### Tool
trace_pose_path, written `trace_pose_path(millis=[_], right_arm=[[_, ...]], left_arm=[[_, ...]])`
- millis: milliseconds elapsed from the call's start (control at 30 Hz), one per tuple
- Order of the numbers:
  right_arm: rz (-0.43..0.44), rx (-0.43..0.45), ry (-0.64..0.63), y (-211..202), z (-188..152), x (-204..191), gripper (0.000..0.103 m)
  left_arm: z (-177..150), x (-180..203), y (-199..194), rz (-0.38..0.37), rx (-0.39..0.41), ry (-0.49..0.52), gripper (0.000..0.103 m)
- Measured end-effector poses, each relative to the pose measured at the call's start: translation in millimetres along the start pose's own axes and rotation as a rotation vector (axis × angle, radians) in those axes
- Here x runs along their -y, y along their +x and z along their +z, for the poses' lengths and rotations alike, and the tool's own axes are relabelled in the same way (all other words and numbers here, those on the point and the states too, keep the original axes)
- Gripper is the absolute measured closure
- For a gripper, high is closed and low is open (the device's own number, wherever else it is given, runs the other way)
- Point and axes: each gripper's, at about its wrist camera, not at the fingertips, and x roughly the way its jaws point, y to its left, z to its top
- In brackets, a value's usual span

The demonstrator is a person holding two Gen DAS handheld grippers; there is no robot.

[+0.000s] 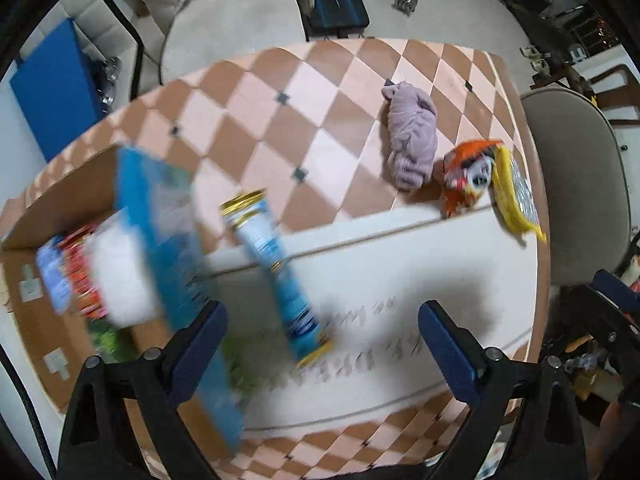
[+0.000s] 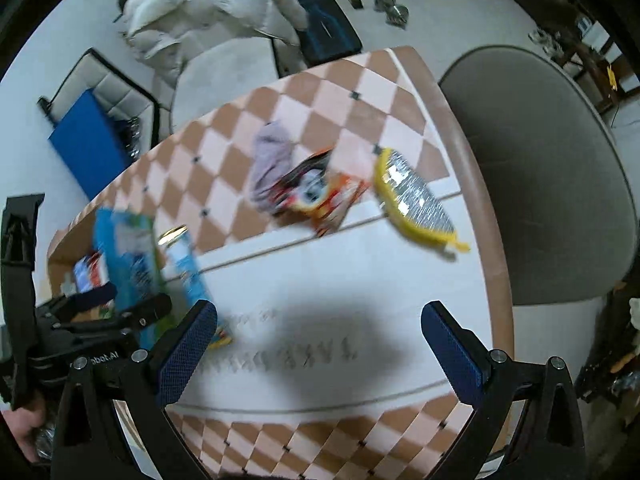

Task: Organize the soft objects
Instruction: 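Grasp the lilac plush with the left tool while the right tool grasps the panda bag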

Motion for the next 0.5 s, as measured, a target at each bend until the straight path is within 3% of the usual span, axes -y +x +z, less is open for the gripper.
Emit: trace_pose_path(millis=[133,367,400,433,500], right_arm=[[0.035,-0.059,0.007,45.3,46.6,10.9,0.002],[0.097,-0.203,-0.090,118.5,86.0,1.6,0.020],[0.113,-0.219,-0.087,125.1,88.7,2.9,0.026],[0.130,-0.232,-0.082,132.4,90.7,4.2,0.043],[0.173,-0.260,-0.060,142.9,91.9,7.4,0.048]], left_arm=[[38.6,10.6,21.9,0.009,-0.025,-0.035,0.005],[80.2,6.1,37.0,0.073,-0.034,-0.067,0.010],[83.9,3.0,39.1,0.058,-0.039,-0.084,0.010],[86.5,1.7,41.0,0.048,-0.043,-0.095,0.010],[93.8,-1.0,42.8,0.016,-0.048,-0.126,0.010]])
